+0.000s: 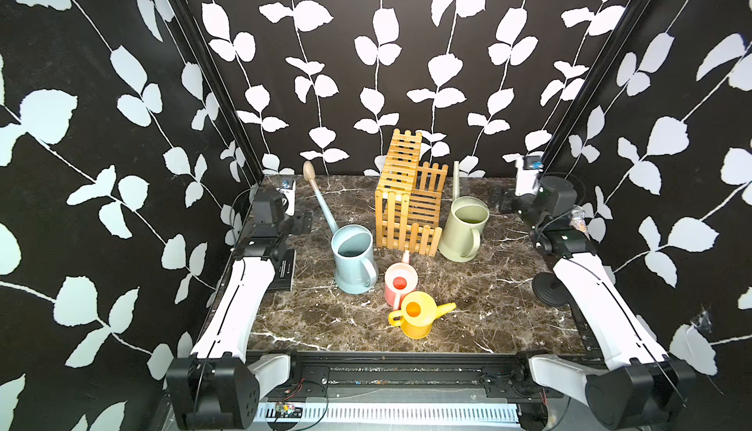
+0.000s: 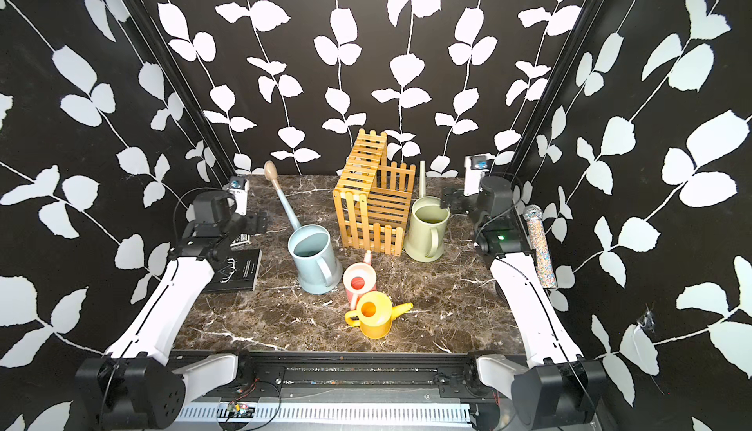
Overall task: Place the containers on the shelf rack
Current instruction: Adjust the shelf at the center of the board.
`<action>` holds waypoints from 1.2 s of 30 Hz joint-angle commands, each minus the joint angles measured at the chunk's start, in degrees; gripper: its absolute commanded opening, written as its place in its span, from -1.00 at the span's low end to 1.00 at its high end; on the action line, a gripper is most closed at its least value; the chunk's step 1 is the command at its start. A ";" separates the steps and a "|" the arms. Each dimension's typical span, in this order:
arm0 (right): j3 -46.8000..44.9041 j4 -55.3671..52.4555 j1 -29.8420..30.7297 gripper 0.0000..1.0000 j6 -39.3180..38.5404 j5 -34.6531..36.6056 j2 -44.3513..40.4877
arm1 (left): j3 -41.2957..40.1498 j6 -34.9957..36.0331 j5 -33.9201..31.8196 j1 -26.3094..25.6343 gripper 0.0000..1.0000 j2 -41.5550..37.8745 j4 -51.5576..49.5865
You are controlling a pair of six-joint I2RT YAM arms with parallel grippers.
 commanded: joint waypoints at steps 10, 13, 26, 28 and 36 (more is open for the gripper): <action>3.24 -11.23 11.95 0.97 -21.58 -17.66 8.34 | -5.72 -2.38 16.58 11.21 0.97 -4.25 -1.47; 5.01 -14.83 13.07 0.95 -24.81 -19.04 11.08 | -6.92 -4.16 18.87 13.10 0.97 -4.55 -0.41; 7.81 -4.88 15.10 0.59 -23.24 -22.90 19.67 | -9.64 -6.44 21.66 16.47 0.97 -6.04 2.36; 8.26 -1.96 15.08 0.51 -21.98 -22.82 20.96 | -9.64 -6.73 21.99 16.54 0.97 -6.12 2.19; 10.06 12.21 16.16 0.31 -12.73 -27.17 26.11 | -9.99 -7.26 22.62 16.96 0.97 -6.49 2.71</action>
